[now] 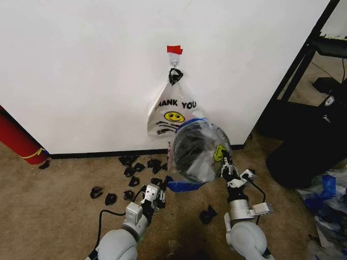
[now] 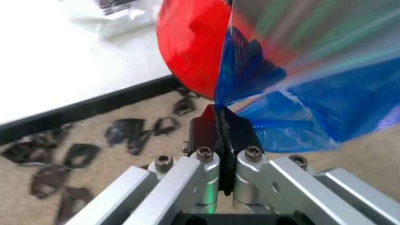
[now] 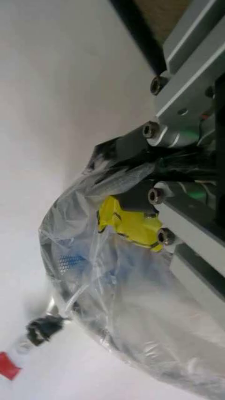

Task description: Pick up the garbage bag from the wall and place it over the trash bin.

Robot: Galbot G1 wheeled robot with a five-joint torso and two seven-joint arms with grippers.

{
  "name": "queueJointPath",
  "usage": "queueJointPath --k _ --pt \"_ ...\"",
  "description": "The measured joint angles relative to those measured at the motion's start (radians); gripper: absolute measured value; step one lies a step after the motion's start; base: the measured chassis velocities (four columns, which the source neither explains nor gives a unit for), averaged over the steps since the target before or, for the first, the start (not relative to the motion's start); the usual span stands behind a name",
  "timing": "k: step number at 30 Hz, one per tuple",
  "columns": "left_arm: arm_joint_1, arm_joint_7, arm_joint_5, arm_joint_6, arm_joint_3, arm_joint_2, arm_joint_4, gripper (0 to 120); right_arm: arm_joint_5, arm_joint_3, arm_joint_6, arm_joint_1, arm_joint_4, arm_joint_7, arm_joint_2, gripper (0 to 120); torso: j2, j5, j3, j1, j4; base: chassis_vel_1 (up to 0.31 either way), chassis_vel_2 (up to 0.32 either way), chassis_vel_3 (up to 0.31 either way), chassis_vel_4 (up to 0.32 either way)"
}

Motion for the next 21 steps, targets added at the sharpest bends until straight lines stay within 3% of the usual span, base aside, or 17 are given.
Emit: queueJointPath --k 6,14,21 --pt "-0.022 0.002 0.047 -0.033 -0.003 -0.02 0.069 0 0.025 -0.013 -0.036 -0.025 0.046 0.015 -0.007 0 0.0 0.0 0.0 0.0 0.0 0.0 0.0 0.0 0.0" --pt "-0.016 0.005 0.063 -0.057 0.004 -0.001 0.079 0 0.014 -0.031 -0.045 -0.017 0.033 0.024 0.002 0 0.0 0.0001 0.0 0.0 0.0001 0.0 0.0 0.0 0.0" --pt "-0.004 0.036 0.182 -0.121 -0.034 0.054 0.142 23 0.016 -0.024 -0.046 0.014 -0.011 0.042 0.016 0 0.0 -0.0001 0.0 0.0 0.0001 0.0 0.0 0.0 0.0"
